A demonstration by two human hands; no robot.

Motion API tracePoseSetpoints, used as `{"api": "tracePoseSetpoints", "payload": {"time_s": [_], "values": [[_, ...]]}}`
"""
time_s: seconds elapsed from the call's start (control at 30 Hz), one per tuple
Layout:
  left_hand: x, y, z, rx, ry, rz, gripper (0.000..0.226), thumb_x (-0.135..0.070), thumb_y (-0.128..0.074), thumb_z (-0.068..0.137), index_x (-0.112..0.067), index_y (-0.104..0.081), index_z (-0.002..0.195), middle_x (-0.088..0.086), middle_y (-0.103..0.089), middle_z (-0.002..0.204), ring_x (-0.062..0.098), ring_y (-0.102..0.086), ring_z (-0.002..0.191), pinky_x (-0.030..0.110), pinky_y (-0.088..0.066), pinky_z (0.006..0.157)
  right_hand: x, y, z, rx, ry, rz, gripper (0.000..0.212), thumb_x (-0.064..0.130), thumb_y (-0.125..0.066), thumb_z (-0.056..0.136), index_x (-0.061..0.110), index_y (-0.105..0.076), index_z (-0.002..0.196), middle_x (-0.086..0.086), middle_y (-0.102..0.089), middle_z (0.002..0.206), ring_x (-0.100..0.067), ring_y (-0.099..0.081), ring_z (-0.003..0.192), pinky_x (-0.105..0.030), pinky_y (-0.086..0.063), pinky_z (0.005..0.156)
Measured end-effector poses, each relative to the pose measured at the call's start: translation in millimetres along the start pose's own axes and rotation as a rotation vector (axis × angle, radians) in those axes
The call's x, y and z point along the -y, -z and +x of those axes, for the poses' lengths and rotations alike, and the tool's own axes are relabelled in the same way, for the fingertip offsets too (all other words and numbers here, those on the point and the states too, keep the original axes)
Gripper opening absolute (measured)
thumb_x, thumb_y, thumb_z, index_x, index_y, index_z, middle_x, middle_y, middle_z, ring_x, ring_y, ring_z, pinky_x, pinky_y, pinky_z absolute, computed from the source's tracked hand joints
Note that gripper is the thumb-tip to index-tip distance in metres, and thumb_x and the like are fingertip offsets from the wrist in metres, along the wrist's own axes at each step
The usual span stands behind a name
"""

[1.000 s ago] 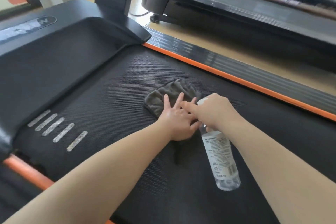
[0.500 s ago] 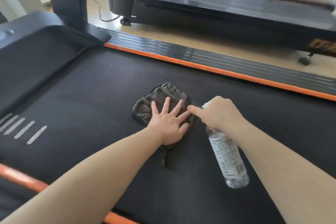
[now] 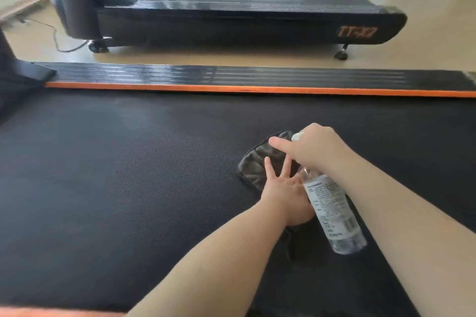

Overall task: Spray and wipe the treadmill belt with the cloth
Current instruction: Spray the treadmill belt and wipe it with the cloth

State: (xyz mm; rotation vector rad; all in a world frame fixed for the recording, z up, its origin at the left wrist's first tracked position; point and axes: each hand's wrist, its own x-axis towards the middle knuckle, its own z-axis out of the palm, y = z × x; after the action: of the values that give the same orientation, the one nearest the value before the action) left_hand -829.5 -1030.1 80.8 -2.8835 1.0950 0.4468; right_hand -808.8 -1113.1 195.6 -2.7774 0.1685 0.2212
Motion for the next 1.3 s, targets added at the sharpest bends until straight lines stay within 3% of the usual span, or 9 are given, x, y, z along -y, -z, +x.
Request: {"api": "tracePoseSetpoints", "payload": {"time_s": [0.13, 0.27, 0.47, 0.57, 0.63, 0.8, 0.93, 1.07, 1.3], "values": [[-7.6, 0.0, 3.7, -0.051, 0.013, -0.041, 0.072, -0.069, -0.015, 0.095, -0.041, 0.001, 0.16, -0.004, 0.009, 0.17, 0.037, 0.027, 0.151, 0.078, 0.019, 0.105, -24.2, 0.1, -4.5, 0.012, -0.005, -0.019, 0.063, 0.072, -0.047, 0.091, 0.016, -0.072, 0.08, -0.006, -0.069, 0.091, -0.028, -0.069, 0.092, -0.039, -0.059, 0.084], [15.7, 4.5, -0.5, -0.113, 0.164, -0.135, 0.071, -0.07, -0.011, 0.095, -0.043, -0.005, 0.159, -0.007, 0.007, 0.17, 0.033, 0.019, 0.154, 0.074, 0.018, 0.11, -29.4, -9.7, 1.4, 0.009, 0.002, -0.053, 0.065, 0.076, -0.044, 0.088, 0.019, -0.064, 0.064, -0.001, -0.065, 0.079, -0.025, -0.065, 0.086, -0.033, -0.049, 0.075], [109.0, -4.2, -25.1, -0.201, 0.737, -0.269, 0.068, -0.07, -0.018, 0.092, -0.049, -0.013, 0.157, -0.009, 0.004, 0.171, 0.035, 0.011, 0.155, 0.079, 0.011, 0.107, -16.9, -21.6, -1.3, 0.05, 0.079, -0.032, 0.073, 0.077, -0.04, 0.091, 0.012, -0.068, 0.071, -0.007, -0.071, 0.089, -0.028, -0.065, 0.093, -0.041, -0.054, 0.09], [124.1, 2.0, -27.8, -0.167, 0.986, -0.339, 0.071, -0.067, -0.016, 0.091, -0.047, -0.007, 0.159, -0.005, 0.006, 0.171, 0.043, 0.015, 0.153, 0.083, 0.011, 0.101, -18.8, -15.7, 1.2, 0.037, 0.035, 0.094, 0.077, 0.077, -0.046, 0.09, 0.005, -0.072, 0.081, -0.004, -0.071, 0.084, -0.021, -0.066, 0.085, -0.04, -0.056, 0.085], [118.1, 2.1, -25.2, -0.166, 0.892, -0.288, 0.07, -0.067, -0.015, 0.092, -0.047, -0.007, 0.158, -0.006, 0.004, 0.171, 0.046, 0.013, 0.152, 0.084, 0.009, 0.1, -22.0, -15.8, 3.3, 0.041, 0.032, 0.075, 0.076, 0.077, -0.044, 0.091, 0.008, -0.072, 0.079, -0.003, -0.07, 0.082, -0.021, -0.066, 0.084, -0.038, -0.055, 0.082], [55.7, -2.5, -11.3, -0.102, -0.006, -0.042, 0.059, -0.063, -0.014, 0.098, -0.051, -0.011, 0.156, -0.016, -0.001, 0.169, 0.036, 0.019, 0.154, 0.079, 0.013, 0.108, -22.4, -16.8, 9.5, -0.004, 0.057, -0.006, 0.067, 0.077, -0.043, 0.09, 0.019, -0.06, 0.061, 0.003, -0.058, 0.071, -0.026, -0.064, 0.085, -0.033, -0.048, 0.076], [37.9, 0.9, -3.8, -0.083, -0.1, -0.018, 0.072, -0.069, -0.006, 0.09, -0.048, -0.019, 0.158, -0.011, -0.008, 0.17, 0.032, 0.019, 0.154, 0.077, 0.019, 0.108, -13.3, -20.1, 10.3, 0.014, 0.033, 0.019, 0.062, 0.076, -0.044, 0.09, 0.023, -0.054, 0.059, 0.006, -0.056, 0.07, -0.021, -0.061, 0.079, -0.031, -0.045, 0.069], [79.7, -3.0, -12.4, -0.117, 0.204, -0.073, 0.069, -0.077, -0.013, 0.092, -0.053, -0.007, 0.156, -0.015, 0.006, 0.169, 0.034, 0.017, 0.154, 0.081, 0.014, 0.105, -13.7, -27.8, 15.2, 0.024, 0.015, -0.01, 0.067, 0.077, -0.043, 0.088, 0.018, -0.065, 0.065, 0.003, -0.065, 0.071, -0.016, -0.064, 0.07, -0.03, -0.044, 0.06], [176.8, -2.2, -40.0, -0.166, 0.788, -0.232, 0.068, -0.064, -0.015, 0.095, -0.045, -0.007, 0.159, -0.004, 0.006, 0.171, 0.043, 0.013, 0.153, 0.084, 0.007, 0.104, 7.0, -38.6, 17.4, 0.056, 0.038, -0.021, 0.077, 0.08, -0.039, 0.088, 0.012, -0.072, 0.074, 0.001, -0.069, 0.083, -0.017, -0.062, 0.078, -0.037, -0.055, 0.082]]}}
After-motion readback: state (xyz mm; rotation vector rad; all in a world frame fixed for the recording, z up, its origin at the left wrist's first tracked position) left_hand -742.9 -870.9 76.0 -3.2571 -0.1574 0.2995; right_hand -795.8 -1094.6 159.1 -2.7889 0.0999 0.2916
